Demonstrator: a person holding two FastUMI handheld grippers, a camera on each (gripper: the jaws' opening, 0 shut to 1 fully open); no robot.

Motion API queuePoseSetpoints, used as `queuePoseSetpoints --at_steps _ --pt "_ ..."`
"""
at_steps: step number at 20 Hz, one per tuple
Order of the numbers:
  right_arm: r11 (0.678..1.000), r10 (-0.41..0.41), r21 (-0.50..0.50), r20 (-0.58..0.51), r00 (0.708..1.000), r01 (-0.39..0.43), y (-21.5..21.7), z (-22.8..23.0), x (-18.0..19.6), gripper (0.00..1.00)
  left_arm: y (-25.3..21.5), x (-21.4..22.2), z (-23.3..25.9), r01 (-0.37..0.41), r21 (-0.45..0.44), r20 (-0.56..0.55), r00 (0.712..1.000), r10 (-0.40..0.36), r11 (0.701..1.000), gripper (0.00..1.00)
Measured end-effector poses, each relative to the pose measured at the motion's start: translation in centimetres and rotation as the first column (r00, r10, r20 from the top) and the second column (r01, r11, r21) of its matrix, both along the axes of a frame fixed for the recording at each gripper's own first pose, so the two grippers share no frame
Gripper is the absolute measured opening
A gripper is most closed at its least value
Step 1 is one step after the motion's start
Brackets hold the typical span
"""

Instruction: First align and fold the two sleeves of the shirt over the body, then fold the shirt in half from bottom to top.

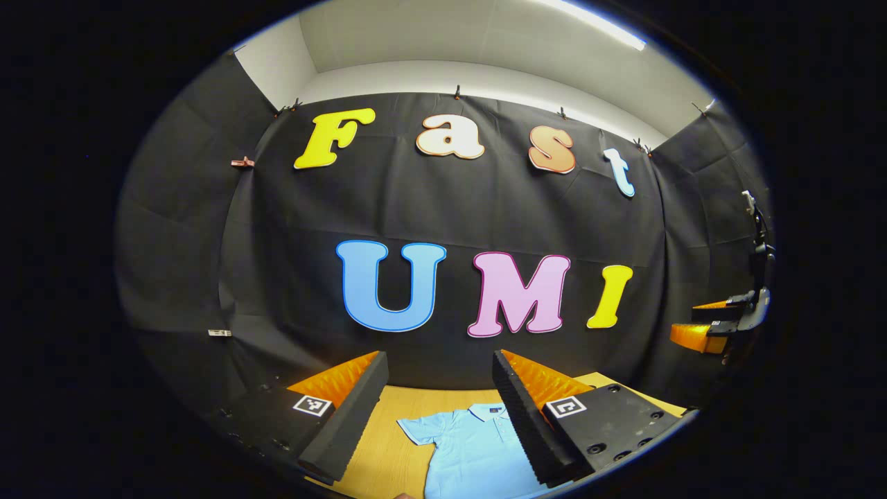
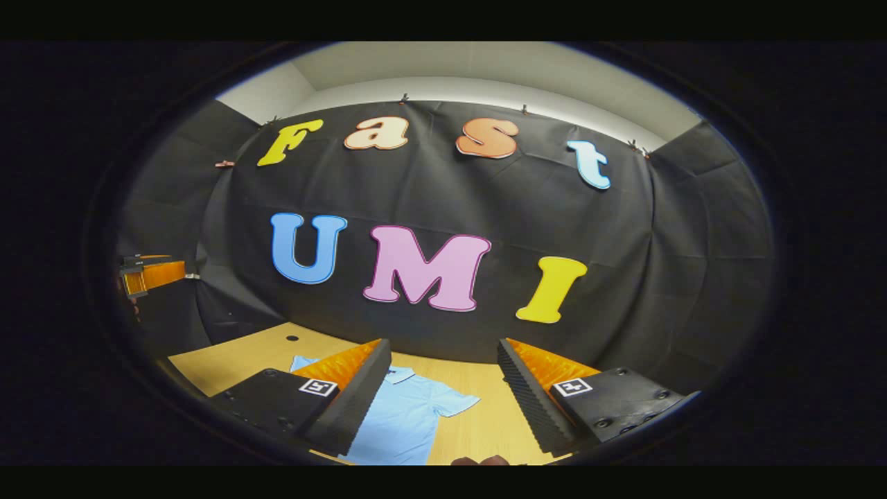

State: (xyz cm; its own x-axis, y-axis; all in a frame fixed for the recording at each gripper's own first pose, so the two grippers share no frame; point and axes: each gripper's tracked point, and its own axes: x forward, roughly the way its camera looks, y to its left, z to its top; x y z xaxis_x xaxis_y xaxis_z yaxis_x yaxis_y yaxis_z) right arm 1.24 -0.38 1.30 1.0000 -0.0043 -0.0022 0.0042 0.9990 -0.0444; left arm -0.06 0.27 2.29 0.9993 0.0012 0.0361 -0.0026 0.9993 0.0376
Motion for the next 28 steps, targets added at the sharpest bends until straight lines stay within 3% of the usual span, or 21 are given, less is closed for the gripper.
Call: queuePoseSetpoints --at_steps 7,13,23,28 --pt "1.0 0.028 -0.006 -0.054 0.998 -0.028 1.6 -1.6 2.5 0.97 0.6 0.7 -0.6 0.022 -0.023 -0.016 1.0 -0.022 1.0 0.96" --pt "0.997 0.081 -0.001 -0.127 0.989 -0.082 1.2 -5.5 7.7 0.97 -0.9 2.9 -1.5 0.042 -0.016 -0.033 0.999 -0.042 0.999 0.96" --pt "0.991 0.128 0.08 -0.291 0.948 -0.109 -2.8 -17.7 21.6 0.97 -3.1 9.4 -3.2 0.005 0.038 -0.072 0.997 -0.003 0.999 0.96" --pt "0.977 0.181 0.175 -0.383 0.906 -0.121 -3.4 -24.5 26.3 0.97 -3.4 11.5 -4.7 -0.039 0.064 -0.124 0.991 0.046 0.997 0.97"
